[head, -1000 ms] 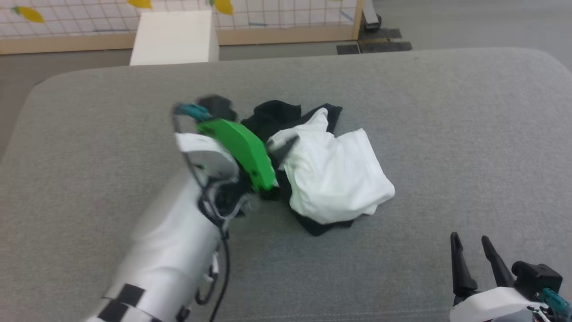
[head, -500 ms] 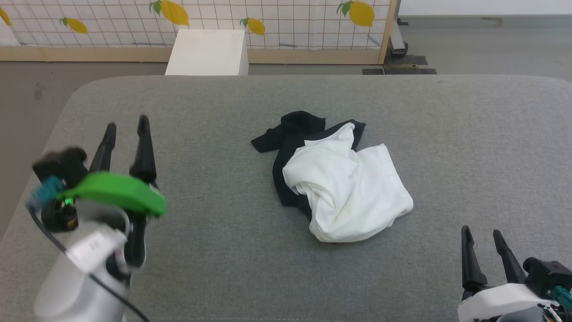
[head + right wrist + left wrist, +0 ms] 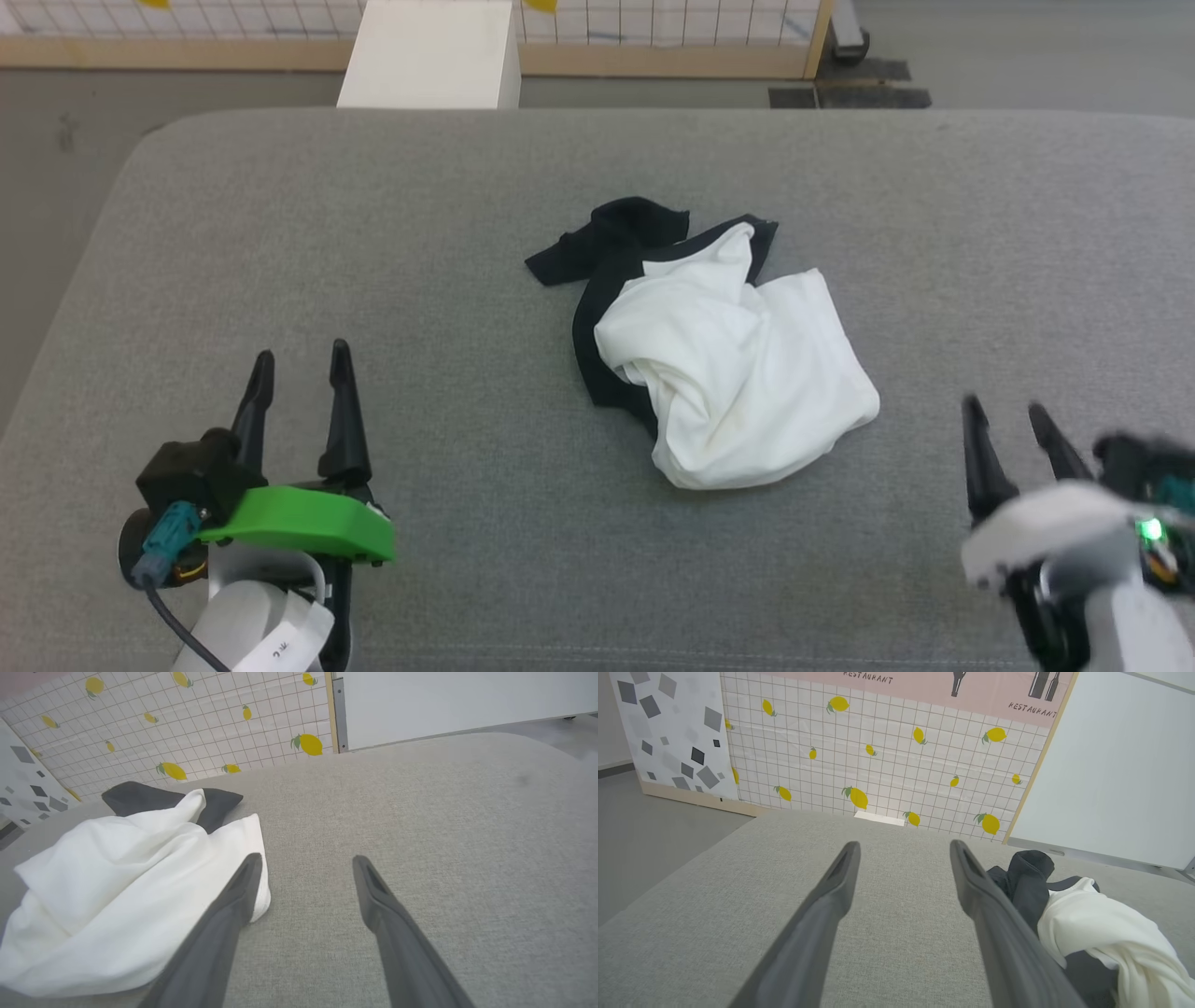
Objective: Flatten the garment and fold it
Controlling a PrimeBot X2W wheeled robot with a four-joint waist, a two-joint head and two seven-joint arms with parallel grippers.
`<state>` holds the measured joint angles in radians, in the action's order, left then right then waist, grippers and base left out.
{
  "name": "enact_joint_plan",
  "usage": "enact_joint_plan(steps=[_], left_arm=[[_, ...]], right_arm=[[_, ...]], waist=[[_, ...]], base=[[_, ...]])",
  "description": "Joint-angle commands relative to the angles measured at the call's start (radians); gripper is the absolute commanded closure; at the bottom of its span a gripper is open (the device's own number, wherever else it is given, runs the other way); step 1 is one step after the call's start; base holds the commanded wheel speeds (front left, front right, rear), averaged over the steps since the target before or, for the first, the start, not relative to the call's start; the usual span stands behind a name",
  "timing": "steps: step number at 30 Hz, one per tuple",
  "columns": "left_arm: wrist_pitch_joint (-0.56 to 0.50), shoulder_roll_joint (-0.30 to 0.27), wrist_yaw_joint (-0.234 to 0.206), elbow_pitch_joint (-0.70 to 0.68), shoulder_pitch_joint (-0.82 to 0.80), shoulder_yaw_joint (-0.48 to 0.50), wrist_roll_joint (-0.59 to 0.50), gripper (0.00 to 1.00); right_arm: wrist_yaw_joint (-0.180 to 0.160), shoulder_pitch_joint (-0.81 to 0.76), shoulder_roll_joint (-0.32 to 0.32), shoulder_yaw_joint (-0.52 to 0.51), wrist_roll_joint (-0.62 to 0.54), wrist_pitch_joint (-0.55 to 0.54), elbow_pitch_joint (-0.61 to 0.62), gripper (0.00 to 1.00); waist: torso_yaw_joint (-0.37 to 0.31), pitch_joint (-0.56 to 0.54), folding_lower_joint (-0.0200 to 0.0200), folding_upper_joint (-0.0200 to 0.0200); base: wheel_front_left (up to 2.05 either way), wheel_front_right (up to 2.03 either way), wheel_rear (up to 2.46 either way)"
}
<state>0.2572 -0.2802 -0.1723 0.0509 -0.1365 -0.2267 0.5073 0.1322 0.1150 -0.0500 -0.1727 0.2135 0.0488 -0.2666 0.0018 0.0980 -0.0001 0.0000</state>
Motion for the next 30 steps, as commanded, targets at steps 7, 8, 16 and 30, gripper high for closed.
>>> enact_joint_plan(steps=[7, 8, 16, 30], left_arm=[[0.004, 0.060, 0.036, -0.009, -0.017, 0.020, -0.060, 0.00], [0.004, 0.068, 0.042, -0.007, -0.025, 0.022, -0.063, 0.00], [0.004, 0.120, 0.089, 0.020, -0.078, 0.031, -0.096, 0.00], [0.004, 0.181, 0.152, 0.087, -0.107, 0.060, -0.141, 0.00]], right_arm=[[-0.002, 0.311, -0.060, 0.100, -0.042, -0.351, -0.039, 0.00], [-0.002, 0.347, -0.076, 0.126, -0.041, -0.397, -0.053, 0.00], [-0.002, 0.566, -0.196, 0.327, -0.064, -0.690, -0.199, 0.00], [-0.002, 0.583, -0.205, 0.381, -0.036, -0.703, -0.364, 1.00]], waist=[[0.078, 0.131, 0.0001, 0.0000], [0.089, 0.146, 0.0001, 0.0000], [0.165, 0.253, 0.0001, 0.0000], [0.182, 0.248, 0.0001, 0.0000]], base=[[0.00, 0.00, 0.00], [0.00, 0.00, 0.00], [0.00, 0.00, 0.00], [0.00, 0.00, 0.00]])
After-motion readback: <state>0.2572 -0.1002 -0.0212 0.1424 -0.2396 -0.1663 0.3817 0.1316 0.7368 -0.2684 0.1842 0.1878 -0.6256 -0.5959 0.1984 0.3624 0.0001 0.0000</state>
